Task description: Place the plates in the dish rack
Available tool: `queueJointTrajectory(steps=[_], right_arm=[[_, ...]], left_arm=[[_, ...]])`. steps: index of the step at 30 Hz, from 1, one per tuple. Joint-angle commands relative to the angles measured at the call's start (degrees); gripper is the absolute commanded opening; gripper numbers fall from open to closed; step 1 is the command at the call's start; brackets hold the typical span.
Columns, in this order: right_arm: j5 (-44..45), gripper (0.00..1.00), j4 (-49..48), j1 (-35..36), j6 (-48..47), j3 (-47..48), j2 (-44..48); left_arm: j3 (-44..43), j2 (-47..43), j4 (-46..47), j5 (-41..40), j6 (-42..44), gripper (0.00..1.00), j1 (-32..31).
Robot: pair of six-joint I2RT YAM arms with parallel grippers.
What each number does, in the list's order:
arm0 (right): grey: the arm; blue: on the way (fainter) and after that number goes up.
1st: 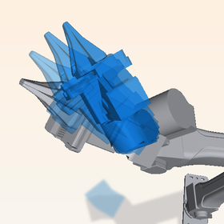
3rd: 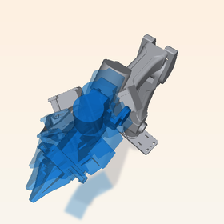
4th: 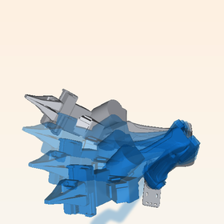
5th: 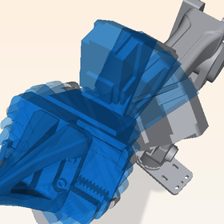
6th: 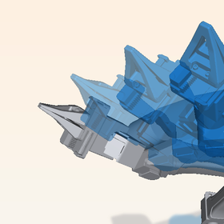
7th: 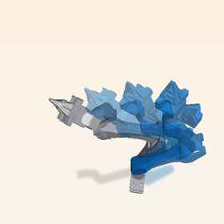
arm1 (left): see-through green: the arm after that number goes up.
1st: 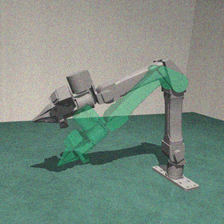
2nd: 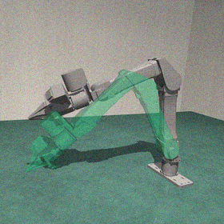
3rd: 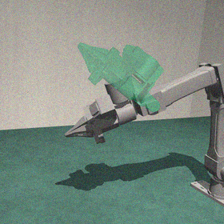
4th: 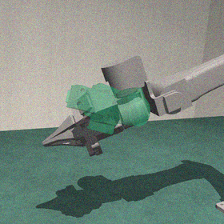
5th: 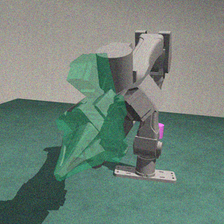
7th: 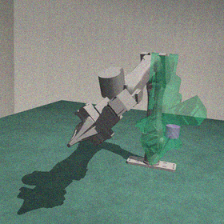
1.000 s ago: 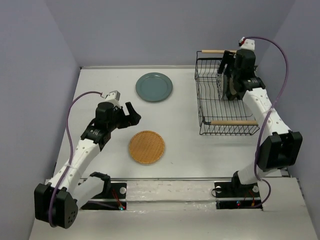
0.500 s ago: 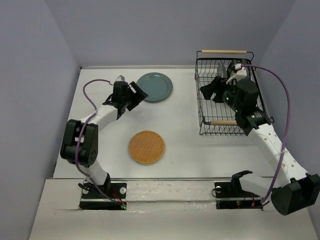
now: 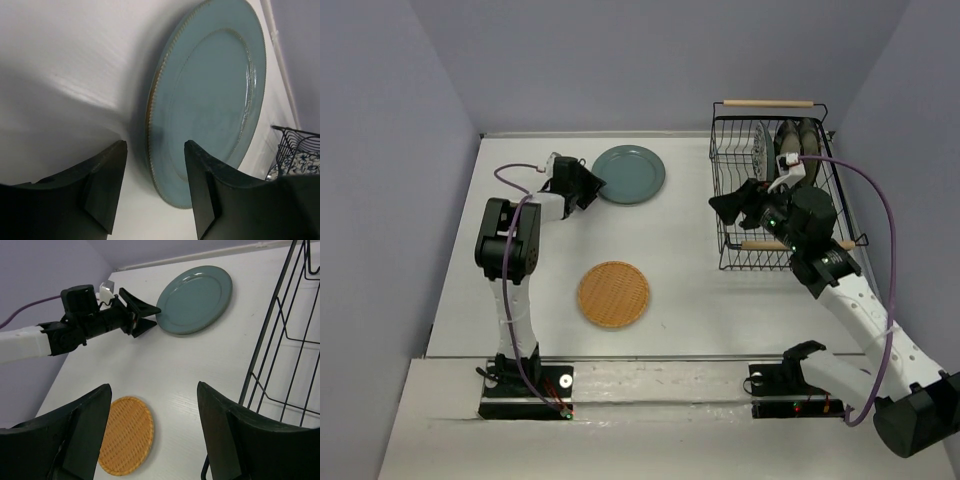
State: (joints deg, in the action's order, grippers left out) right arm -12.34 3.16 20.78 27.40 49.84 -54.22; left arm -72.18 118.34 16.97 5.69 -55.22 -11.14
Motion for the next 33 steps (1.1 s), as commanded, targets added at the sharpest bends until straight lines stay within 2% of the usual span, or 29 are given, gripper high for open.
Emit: queueJointTrajectory(steps=[1, 8, 10, 13, 14, 20, 24, 30, 33], right_arm=[[-3.04, 0.74, -6.14, 0.49, 1.69, -0.89, 1.13], [-3.92, 0.74, -7.81, 0.49, 2.4, -1.59, 0.6], [-4.1, 0.74, -7.9, 0.49, 2.4, -1.77, 0.34], [-4.01, 0.73, -7.9, 0.49, 2.48, -2.12, 0.08], [-4.1, 0.73, -7.82, 0.49, 2.31, -2.03, -0.1], [-4.97, 0.73, -6.85, 1.02, 2.22, -0.36, -2.03], [-6.55, 0.74, -6.85, 1.02, 3.45, 1.65, -3.61], [-9.36, 0.79, -5.27, 3.91, 3.63, 6.66, -10.11], [-8.41, 0.82, -5.27, 5.85, 3.8, 9.29, -14.41]], left_arm=[[-3.93, 3.73, 5.61, -1.39, -3.57, 0.61, 0.06], [-5.25, 10.32, 13.16, 0.46, -9.72, 0.51, -0.2], [-3.76, 10.94, 17.73, 0.28, -11.48, 0.41, -0.38], [-0.17, 11.38, 25.02, -0.07, -13.68, 0.11, -0.38], [0.89, 10.6, 26.95, -0.16, -14.03, 0.06, -0.29], [10.12, 2.42, 37.6, 0.72, -12.37, 0.06, 1.55], [17.5, -9.25, 44.35, 1.78, -12.1, 0.06, 2.78], [29.35, -21.65, 51.74, 4.93, -16.22, 0.06, 3.84], [31.92, -26.3, 53.69, 6.95, -18.34, 0.06, 4.19]])
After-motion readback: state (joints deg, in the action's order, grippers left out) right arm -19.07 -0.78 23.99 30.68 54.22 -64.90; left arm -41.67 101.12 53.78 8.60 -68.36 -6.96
